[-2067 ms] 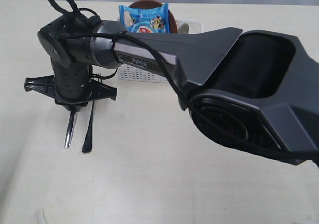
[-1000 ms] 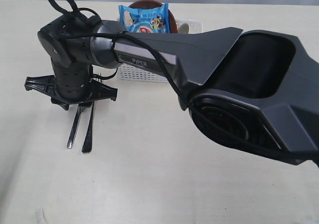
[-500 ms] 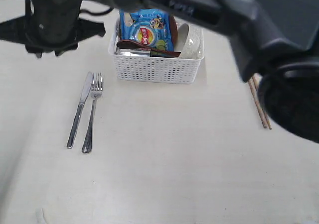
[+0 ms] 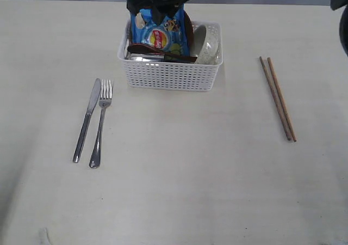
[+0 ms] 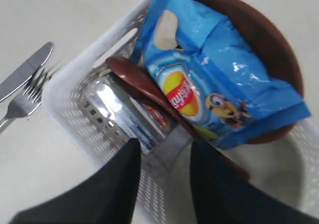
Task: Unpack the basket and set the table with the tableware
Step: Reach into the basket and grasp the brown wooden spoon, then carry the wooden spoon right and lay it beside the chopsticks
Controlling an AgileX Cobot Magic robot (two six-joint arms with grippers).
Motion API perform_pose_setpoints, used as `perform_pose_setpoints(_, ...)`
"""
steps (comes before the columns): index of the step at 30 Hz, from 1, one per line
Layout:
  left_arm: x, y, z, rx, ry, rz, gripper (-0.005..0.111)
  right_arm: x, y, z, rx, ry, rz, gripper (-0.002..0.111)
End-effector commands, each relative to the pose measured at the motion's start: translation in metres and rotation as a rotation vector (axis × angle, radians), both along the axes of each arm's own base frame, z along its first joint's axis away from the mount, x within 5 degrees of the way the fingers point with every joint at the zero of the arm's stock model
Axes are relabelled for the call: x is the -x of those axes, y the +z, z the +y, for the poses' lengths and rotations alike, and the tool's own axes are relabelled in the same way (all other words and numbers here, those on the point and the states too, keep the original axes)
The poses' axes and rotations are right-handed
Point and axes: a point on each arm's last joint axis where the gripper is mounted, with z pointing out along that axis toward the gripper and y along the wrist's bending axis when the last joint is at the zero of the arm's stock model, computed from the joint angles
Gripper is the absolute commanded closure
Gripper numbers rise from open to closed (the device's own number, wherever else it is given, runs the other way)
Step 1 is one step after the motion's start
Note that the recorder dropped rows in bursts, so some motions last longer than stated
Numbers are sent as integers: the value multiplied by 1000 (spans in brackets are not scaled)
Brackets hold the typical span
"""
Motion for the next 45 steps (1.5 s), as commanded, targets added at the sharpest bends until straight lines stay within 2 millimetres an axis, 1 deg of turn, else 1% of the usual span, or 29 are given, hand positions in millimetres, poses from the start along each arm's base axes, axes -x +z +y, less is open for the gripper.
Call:
perform_pose_setpoints(1, 0, 0, 0, 12, -2, -10, 107, -8, -27, 13, -30, 161, -1, 64)
perform_pose_setpoints(2, 0, 0, 0, 12, -2, -10, 107, -12, -36, 16, -36, 170, -21, 61)
perform_pose_setpoints(3, 0, 0, 0, 12, -2, -10, 107, -14, -39, 18, -35, 182, -33, 60)
perform_pose_setpoints(6, 0, 0, 0, 12, -2, -10, 107, -21, -61, 22, -19, 213, -52, 60)
perform_pose_setpoints(9, 0, 0, 0, 12, -2, -10, 107, -24, -75, 24, -6, 227, -44, 60)
perform_pose_setpoints(12, 0, 0, 0, 12, -2, -10, 107, -27, -84, 26, -8, 225, -52, 60)
perform_pose_setpoints(15, 0, 0, 0, 12, -2, -10, 107, -30, -87, 27, -18, 221, -85, 61)
perform_pose_setpoints(16, 0, 0, 0, 12, -2, -10, 107, -31, -88, 28, -24, 219, -96, 64)
perform_pose_setpoints(17, 0, 0, 0, 12, -2, -10, 107, -32, -88, 28, -27, 218, -103, 71)
perform_pose_setpoints(18, 0, 0, 0, 12, -2, -10, 107, -33, -87, 29, -31, 217, -109, 88)
perform_pose_setpoints(20, 0, 0, 0, 12, -2, -10, 107, -32, -87, 29, -29, 218, -107, 109)
perform_pose_setpoints(23, 0, 0, 0, 12, -2, -10, 107, -31, -87, 26, 1, 227, -95, 109)
perform_pose_setpoints(25, 0, 0, 0, 12, -2, -10, 107, -30, -83, 23, 24, 234, -93, 109)
perform_pose_setpoints(27, 0, 0, 0, 12, -2, -10, 107, -28, -70, 22, 20, 235, -106, 109)
perform_pose_setpoints(29, 0, 0, 0, 12, -2, -10, 107, -25, -51, 20, 2, 234, -138, 109)
perform_pose_setpoints(34, 0, 0, 0, 12, -2, -10, 107, -11, 17, 11, -79, 201, -242, 109)
perform_pose_setpoints(36, 0, 0, 0, 12, -2, -10, 107, -4, 45, 4, -111, 187, -287, 109)
perform_pose_setpoints(38, 0, 0, 0, 12, -2, -10, 107, 4, 69, -2, -134, 171, -329, 109)
perform_pose_setpoints(41, 0, 0, 0, 12, -2, -10, 107, 13, 101, -20, -102, 96, -401, 109)
perform_pose_setpoints(42, 0, 0, 0, 12, -2, -10, 107, 14, 109, -30, -76, 52, -422, 109)
perform_pose_setpoints(43, 0, 0, 0, 12, -2, -10, 107, 13, 114, -38, -50, 14, -434, 109)
perform_pose_setpoints(45, 0, 0, 0, 12, -2, -10, 107, 9, 121, -62, -14, -88, -422, 109)
